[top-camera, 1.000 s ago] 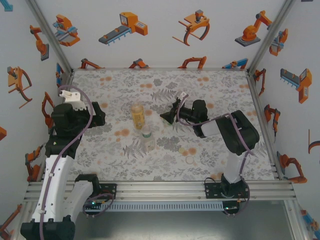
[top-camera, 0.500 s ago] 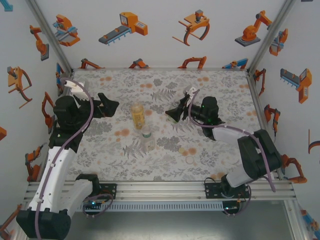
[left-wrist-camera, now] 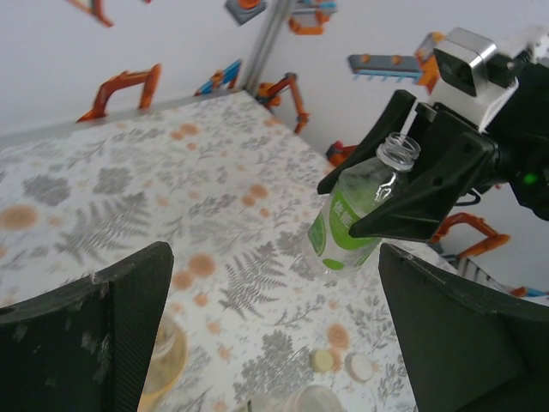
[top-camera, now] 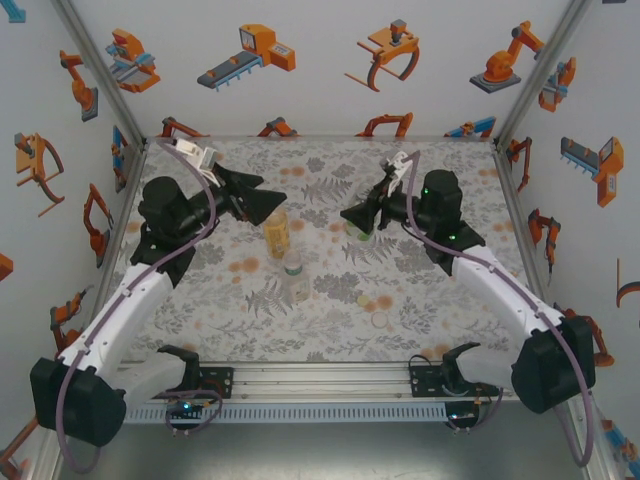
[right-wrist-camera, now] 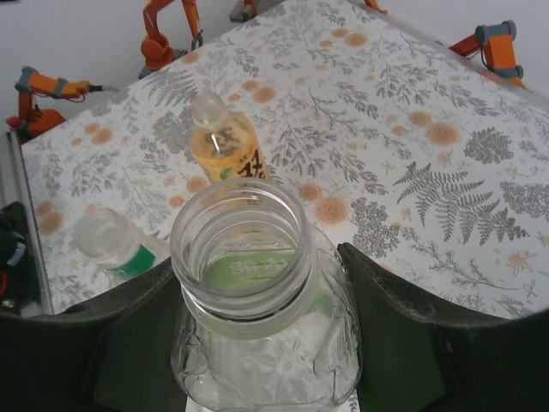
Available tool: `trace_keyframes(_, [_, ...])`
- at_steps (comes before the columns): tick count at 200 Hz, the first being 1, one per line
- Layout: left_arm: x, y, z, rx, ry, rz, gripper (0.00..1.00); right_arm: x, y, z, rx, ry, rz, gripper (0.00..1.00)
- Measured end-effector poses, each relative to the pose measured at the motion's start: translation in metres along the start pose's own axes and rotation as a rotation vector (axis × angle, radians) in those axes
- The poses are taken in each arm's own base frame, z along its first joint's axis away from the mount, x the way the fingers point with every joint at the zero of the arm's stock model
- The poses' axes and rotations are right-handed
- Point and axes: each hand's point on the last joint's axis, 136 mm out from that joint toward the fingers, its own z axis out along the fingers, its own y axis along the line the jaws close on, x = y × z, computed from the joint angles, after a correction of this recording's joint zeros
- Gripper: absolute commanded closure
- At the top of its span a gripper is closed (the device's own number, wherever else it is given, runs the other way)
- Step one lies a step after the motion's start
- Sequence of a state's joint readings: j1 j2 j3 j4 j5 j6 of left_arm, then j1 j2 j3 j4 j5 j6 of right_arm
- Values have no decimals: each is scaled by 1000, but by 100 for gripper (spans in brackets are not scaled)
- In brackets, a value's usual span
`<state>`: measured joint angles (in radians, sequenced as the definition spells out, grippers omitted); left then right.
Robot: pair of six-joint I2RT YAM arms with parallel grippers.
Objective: Screw on the bottle caps
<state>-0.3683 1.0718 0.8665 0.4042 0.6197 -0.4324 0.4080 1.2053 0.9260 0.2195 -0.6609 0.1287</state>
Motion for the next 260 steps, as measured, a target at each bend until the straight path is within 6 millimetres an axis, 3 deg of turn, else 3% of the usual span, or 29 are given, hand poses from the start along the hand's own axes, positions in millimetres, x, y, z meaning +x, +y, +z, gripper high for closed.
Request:
trace_keyframes(41, [3,-49,22,234,1,44,3,-51,22,-22,-11,-73,13,75])
trace_keyframes(91, [6,-107,33,478,-37,121,3,-96,65,-44,-165,-160,-6,75])
trace_keyframes(154, [3,-158,50,640,-52,146,3,-117,96,-52,-364,-211,18,75])
trace_keyframes(211, [23,-182,71,698,-6,105,0,-136,114,-62,-473,-265,18,75])
trace_keyframes(260, [31,-198,83,729,35,88,9,-137,121,-66,-513,-264,11,75])
